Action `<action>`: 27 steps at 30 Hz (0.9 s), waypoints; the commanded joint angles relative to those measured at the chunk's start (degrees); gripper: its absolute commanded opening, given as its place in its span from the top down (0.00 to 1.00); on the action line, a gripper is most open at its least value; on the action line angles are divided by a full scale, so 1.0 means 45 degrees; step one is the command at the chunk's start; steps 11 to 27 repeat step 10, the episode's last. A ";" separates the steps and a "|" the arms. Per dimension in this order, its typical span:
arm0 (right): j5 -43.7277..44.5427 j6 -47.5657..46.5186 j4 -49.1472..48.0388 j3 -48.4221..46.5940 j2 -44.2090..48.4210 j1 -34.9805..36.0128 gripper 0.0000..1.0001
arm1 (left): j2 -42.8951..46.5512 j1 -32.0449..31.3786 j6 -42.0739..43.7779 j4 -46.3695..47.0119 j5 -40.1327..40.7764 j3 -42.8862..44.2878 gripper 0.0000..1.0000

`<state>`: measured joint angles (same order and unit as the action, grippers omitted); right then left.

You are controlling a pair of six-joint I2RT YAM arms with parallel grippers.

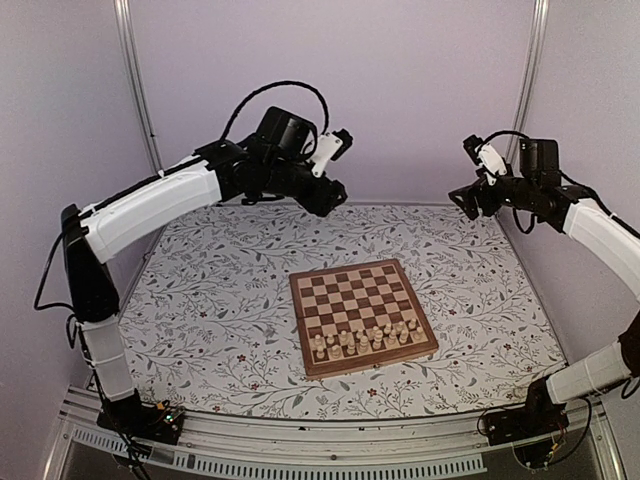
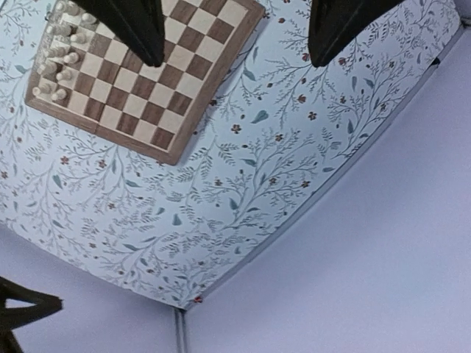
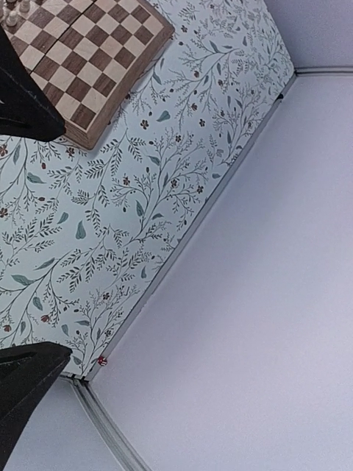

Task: Set up the chess pieces on the board
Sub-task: Reset both arms

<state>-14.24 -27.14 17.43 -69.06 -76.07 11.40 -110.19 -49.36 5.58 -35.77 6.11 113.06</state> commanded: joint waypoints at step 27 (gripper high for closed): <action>0.1131 0.3915 -0.2627 0.1266 0.1260 -0.0162 0.01 | 0.4071 0.2820 -0.2115 0.4429 0.1035 -0.6552 0.01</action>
